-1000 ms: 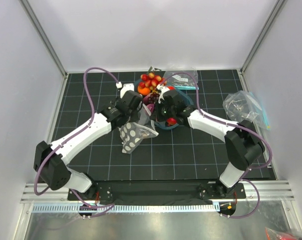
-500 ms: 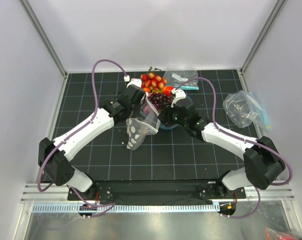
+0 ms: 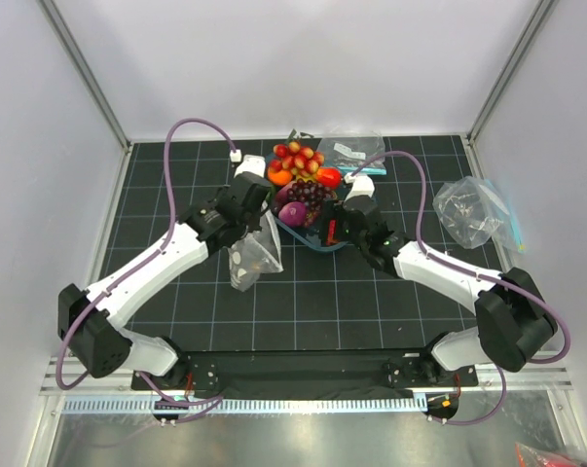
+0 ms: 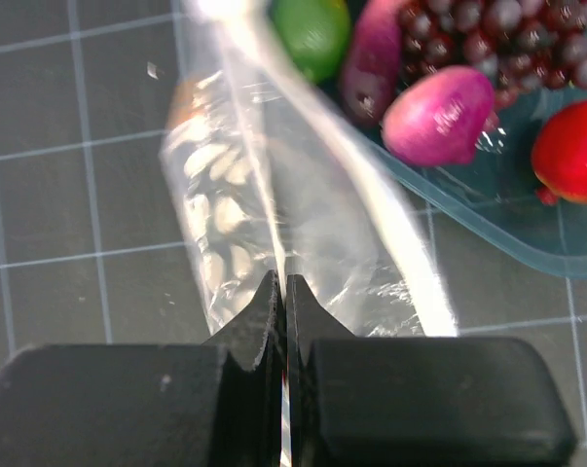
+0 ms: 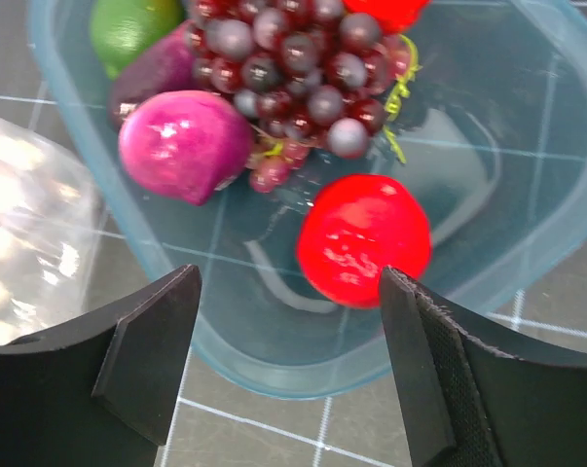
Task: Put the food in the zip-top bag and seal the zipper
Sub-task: Open the zipper of the food storage bag, then pick up the fake fruit from the bin.
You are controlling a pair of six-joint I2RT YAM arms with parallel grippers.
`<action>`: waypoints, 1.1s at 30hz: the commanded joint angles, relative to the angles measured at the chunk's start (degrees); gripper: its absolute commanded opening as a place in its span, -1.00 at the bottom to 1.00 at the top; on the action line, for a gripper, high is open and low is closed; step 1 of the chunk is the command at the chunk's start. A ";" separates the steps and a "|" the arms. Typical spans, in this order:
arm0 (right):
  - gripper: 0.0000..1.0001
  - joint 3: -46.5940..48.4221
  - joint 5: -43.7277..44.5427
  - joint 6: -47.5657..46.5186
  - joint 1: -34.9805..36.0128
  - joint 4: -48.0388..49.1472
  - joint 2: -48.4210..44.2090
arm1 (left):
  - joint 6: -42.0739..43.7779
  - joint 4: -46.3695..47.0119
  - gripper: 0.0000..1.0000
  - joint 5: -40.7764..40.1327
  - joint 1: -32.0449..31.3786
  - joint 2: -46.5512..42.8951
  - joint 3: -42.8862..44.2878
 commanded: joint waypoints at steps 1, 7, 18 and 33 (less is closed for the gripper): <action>0.68 1.48 4.20 0.35 -0.48 0.03 -0.53 | 1.45 2.84 -1.00 -5.36 -0.03 -2.36 -0.23; 0.87 5.77 5.34 0.53 -0.92 -4.78 3.93 | 3.47 2.22 -1.00 -11.60 -0.03 -3.85 -0.41; 0.93 12.90 5.96 0.44 -0.92 -12.63 12.47 | 8.13 1.70 -1.00 -26.72 -0.12 -7.54 -1.02; 0.13 16.51 3.16 -0.44 -0.92 -16.24 18.11 | 4.00 3.01 -1.00 -1.53 -0.03 -1.31 -1.29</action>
